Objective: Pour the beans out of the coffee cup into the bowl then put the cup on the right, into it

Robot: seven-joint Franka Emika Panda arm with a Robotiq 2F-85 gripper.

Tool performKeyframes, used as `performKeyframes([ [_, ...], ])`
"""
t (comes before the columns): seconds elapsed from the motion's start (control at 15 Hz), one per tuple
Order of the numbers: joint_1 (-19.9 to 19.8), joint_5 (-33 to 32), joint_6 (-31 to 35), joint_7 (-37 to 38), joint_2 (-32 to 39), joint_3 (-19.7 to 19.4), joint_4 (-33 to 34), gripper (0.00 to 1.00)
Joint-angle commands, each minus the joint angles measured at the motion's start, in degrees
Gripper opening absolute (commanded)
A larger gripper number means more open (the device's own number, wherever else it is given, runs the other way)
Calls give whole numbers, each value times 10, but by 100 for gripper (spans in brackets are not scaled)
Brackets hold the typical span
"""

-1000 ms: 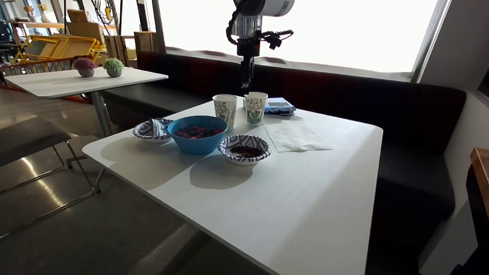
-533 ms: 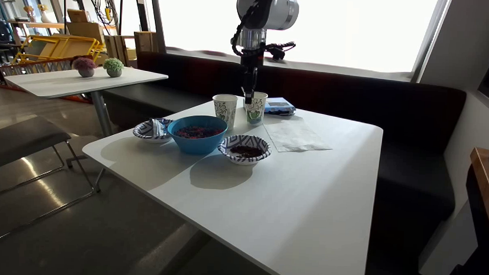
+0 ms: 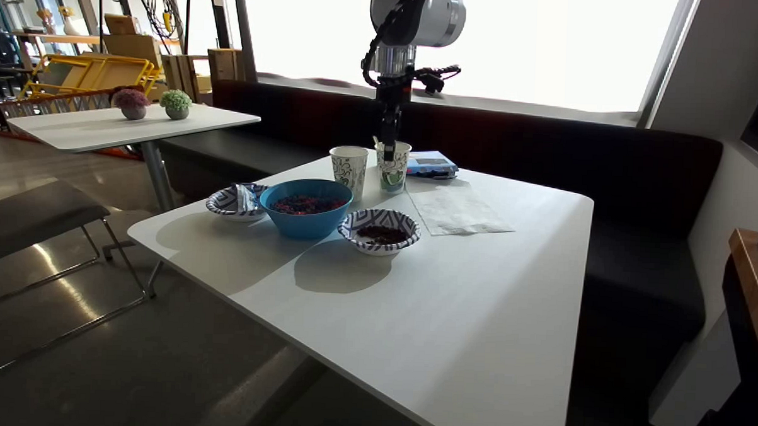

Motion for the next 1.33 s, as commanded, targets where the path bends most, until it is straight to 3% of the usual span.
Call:
performKeyframes([
  [0.0, 0, 5, -5, 5, -22, -3, -24, 0],
  [0.33, 29, -20, -20, 37, -72, -21, -38, 1],
  [0.73, 93, -113, -41, 100, -135, -59, -40, 1],
  [1.0, 110, -141, -47, 102, -155, -52, -44, 1],
  [1.27, 104, -114, -47, 85, -160, -29, -51, 1],
])
